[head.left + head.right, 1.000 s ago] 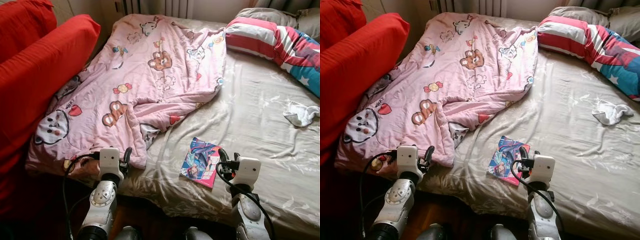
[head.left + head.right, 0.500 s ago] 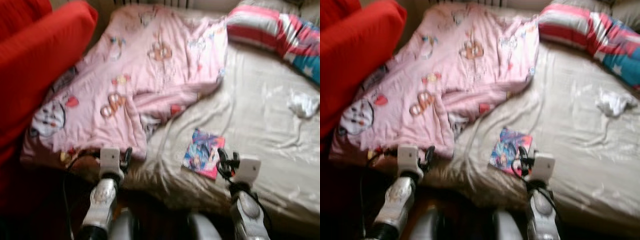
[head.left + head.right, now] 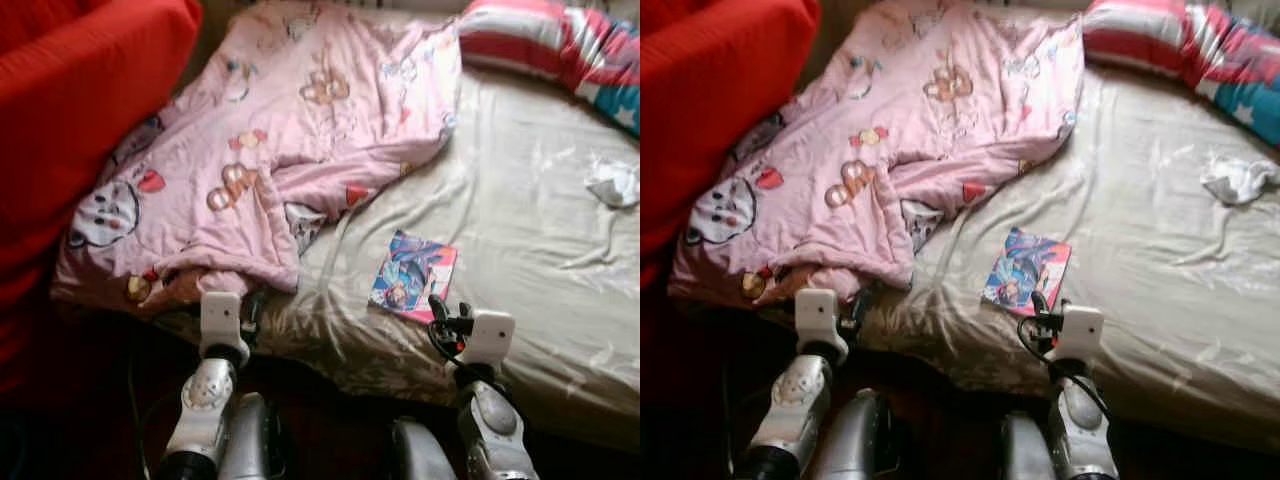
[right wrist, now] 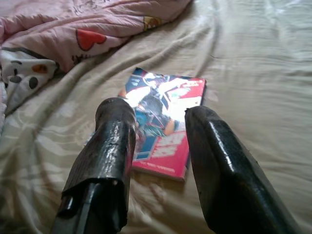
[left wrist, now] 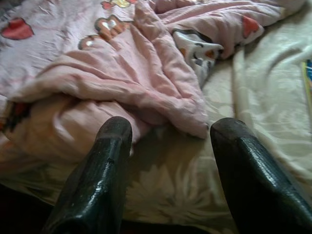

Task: Clean up the room

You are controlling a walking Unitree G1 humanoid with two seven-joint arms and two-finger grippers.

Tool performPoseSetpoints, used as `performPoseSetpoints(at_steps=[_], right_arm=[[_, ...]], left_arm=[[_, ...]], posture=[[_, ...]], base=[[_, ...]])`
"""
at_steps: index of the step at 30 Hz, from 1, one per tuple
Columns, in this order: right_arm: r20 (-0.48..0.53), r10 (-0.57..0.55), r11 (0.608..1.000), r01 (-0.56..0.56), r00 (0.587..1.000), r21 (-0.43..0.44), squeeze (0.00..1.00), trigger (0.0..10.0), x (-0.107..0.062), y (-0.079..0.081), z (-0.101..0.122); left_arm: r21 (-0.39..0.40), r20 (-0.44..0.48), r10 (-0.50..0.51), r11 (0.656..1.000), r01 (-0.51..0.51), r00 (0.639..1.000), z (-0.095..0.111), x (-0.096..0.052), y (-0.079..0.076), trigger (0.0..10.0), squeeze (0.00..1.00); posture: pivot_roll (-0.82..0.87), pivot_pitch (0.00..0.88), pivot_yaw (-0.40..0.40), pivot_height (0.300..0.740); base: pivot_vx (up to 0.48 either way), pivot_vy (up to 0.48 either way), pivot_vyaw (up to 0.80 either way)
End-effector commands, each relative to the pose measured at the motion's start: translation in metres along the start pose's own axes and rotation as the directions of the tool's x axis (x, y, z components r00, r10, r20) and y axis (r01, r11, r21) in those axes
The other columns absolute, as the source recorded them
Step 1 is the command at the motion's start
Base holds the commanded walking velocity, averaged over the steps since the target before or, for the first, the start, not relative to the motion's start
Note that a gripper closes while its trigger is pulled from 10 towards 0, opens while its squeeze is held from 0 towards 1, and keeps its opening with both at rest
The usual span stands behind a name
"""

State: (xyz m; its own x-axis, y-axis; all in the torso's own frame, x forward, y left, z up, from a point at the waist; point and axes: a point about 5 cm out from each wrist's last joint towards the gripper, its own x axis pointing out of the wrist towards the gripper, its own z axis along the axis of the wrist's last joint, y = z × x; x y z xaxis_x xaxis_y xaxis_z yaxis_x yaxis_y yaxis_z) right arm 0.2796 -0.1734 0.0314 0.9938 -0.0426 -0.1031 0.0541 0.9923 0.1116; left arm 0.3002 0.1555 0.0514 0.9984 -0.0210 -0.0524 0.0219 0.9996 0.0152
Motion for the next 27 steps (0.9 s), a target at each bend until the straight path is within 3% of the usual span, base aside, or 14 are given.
performPoseSetpoints(at_steps=[1, 8, 27], right_arm=[[-0.024, -0.005, 1.000, 0.006, 1.000, 0.010, 0.00, 10.0, -0.004, -0.001, -0.007], [-0.045, -0.008, 1.000, 0.008, 0.999, 0.011, 0.00, 10.0, -0.005, -0.003, -0.013], [-0.076, -0.043, 0.999, 0.044, 0.996, 0.013, 0.00, 10.0, -0.003, -0.012, -0.022]], left_arm=[[-0.010, -0.005, -0.006, 1.000, 0.006, 1.000, 0.002, 0.002, 0.001, 10.0, 0.00], [-0.016, -0.001, -0.018, 1.000, 0.018, 1.000, 0.003, 0.003, 0.000, 10.0, 0.00], [-0.015, 0.008, -0.016, 1.000, 0.016, 1.000, 0.005, 0.004, 0.002, 10.0, 0.00]], posture=[[-0.13, 0.202, 0.013, 0.637], [-0.12, 0.200, 0.016, 0.637], [-0.12, 0.213, 0.017, 0.637]], base=[[0.000, 0.000, 0.00], [0.000, 0.000, 0.00], [0.296, 0.000, 0.00]])
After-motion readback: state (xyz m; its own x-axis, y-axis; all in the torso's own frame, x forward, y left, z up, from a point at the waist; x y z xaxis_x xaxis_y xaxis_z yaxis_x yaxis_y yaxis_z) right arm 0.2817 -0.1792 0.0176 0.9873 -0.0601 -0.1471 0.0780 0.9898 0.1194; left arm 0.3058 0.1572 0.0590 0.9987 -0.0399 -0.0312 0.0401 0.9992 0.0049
